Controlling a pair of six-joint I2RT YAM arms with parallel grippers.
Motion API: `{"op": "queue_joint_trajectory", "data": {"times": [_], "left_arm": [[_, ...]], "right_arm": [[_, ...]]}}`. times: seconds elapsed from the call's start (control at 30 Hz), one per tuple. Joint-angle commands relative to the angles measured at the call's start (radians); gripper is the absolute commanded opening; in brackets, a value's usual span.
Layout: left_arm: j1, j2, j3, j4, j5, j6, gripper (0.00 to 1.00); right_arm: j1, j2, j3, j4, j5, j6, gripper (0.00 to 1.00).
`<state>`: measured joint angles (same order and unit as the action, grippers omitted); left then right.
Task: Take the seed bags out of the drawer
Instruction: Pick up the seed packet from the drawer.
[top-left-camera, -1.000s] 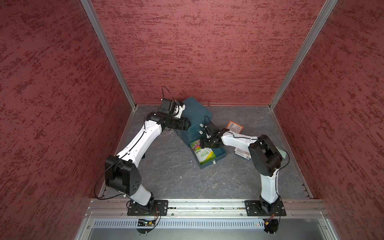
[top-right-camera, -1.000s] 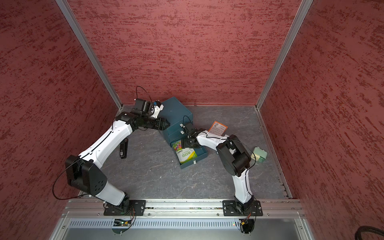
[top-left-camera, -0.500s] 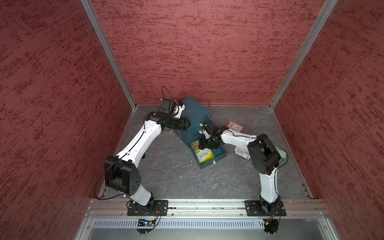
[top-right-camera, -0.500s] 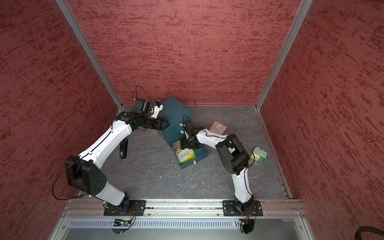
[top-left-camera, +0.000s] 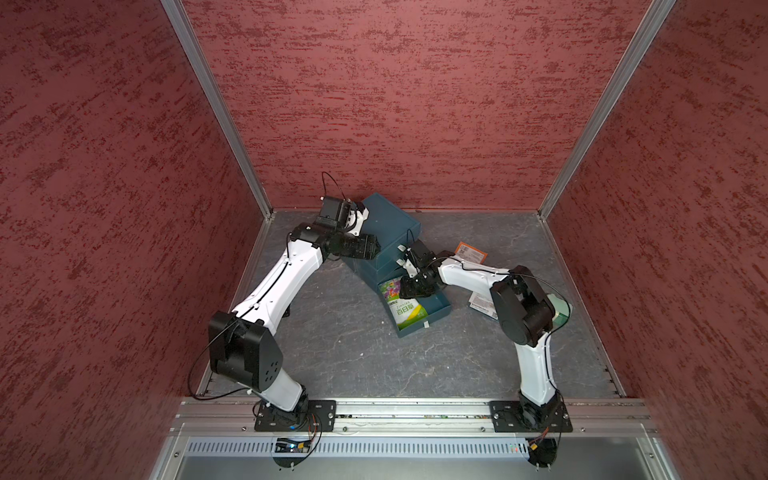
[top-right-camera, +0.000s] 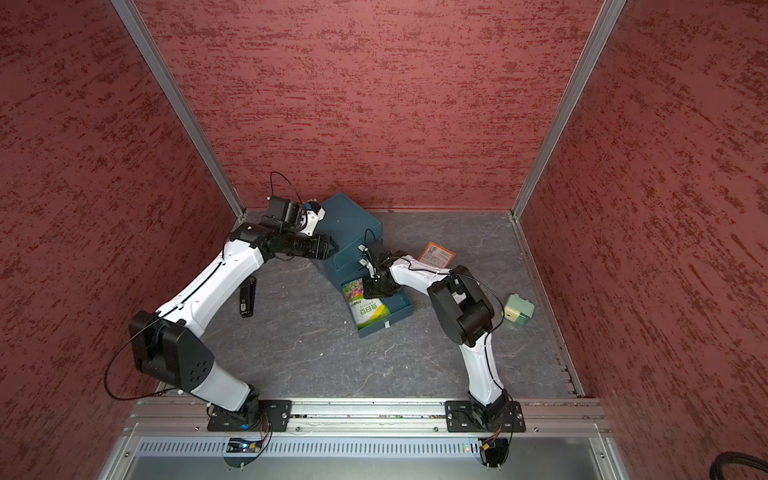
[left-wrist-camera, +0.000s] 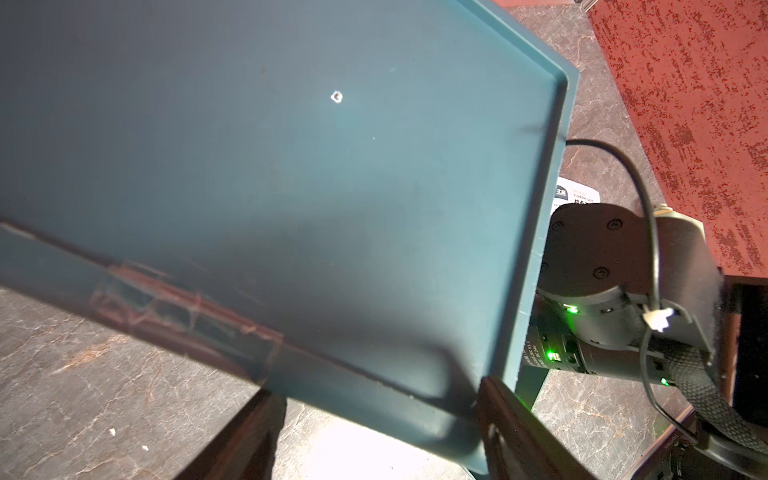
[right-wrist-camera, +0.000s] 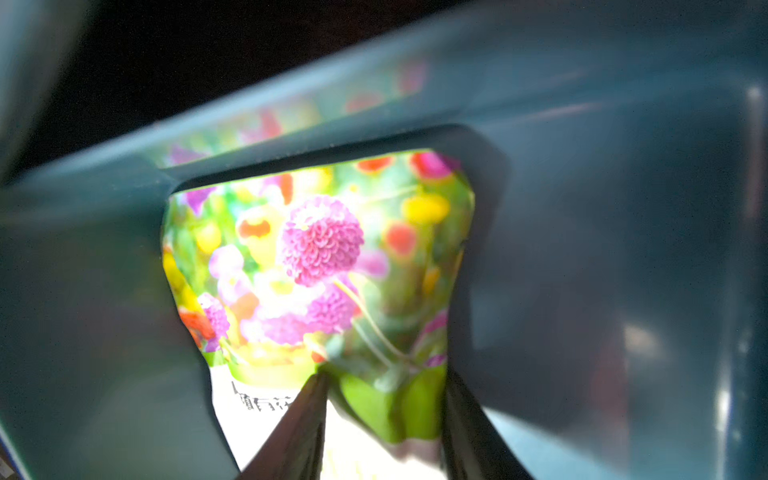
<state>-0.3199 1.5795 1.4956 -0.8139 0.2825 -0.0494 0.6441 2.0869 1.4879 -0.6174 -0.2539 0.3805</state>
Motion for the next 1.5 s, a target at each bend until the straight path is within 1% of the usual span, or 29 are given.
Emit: {"op": "queue_joint_trajectory", "data": {"times": [0.0, 0.23, 0.3, 0.4, 0.57, 0.8, 1.07, 1.27, 1.47], "left_arm": [[-0.028, 0.041, -0.006, -0.076, 0.058, 0.066, 0.76], [-0.033, 0.045, -0.006, -0.077, 0.055, 0.066, 0.76], [-0.032, 0.045, -0.006, -0.077, 0.055, 0.066, 0.75], [-0.033, 0.044, -0.005, -0.077, 0.056, 0.066, 0.76], [-0.034, 0.037, -0.007, -0.078, 0.052, 0.067, 0.75], [-0.033, 0.032, -0.013, -0.077, 0.05, 0.069, 0.75], [-0.034, 0.033, -0.012, -0.077, 0.038, 0.072, 0.75], [-0.034, 0.035, -0.011, -0.081, 0.034, 0.075, 0.75], [-0.037, 0.041, -0.005, -0.083, 0.033, 0.075, 0.75]], "right_arm": [[0.04, 0.056, -0.031, 0.055, -0.038, -0.041, 0.41], [0.04, -0.012, -0.064, 0.093, 0.005, -0.008, 0.27], [0.04, -0.031, -0.072, 0.107, 0.011, 0.006, 0.2], [0.038, -0.053, -0.072, 0.114, 0.013, 0.029, 0.13], [0.037, -0.108, -0.081, 0.12, 0.055, 0.072, 0.06], [0.017, -0.169, -0.077, 0.094, 0.09, 0.112, 0.02], [-0.015, -0.202, -0.042, -0.001, 0.115, 0.13, 0.0], [-0.048, -0.226, -0.01, -0.091, 0.096, 0.126, 0.0], [-0.07, -0.281, -0.006, -0.173, 0.074, 0.12, 0.0]]}}
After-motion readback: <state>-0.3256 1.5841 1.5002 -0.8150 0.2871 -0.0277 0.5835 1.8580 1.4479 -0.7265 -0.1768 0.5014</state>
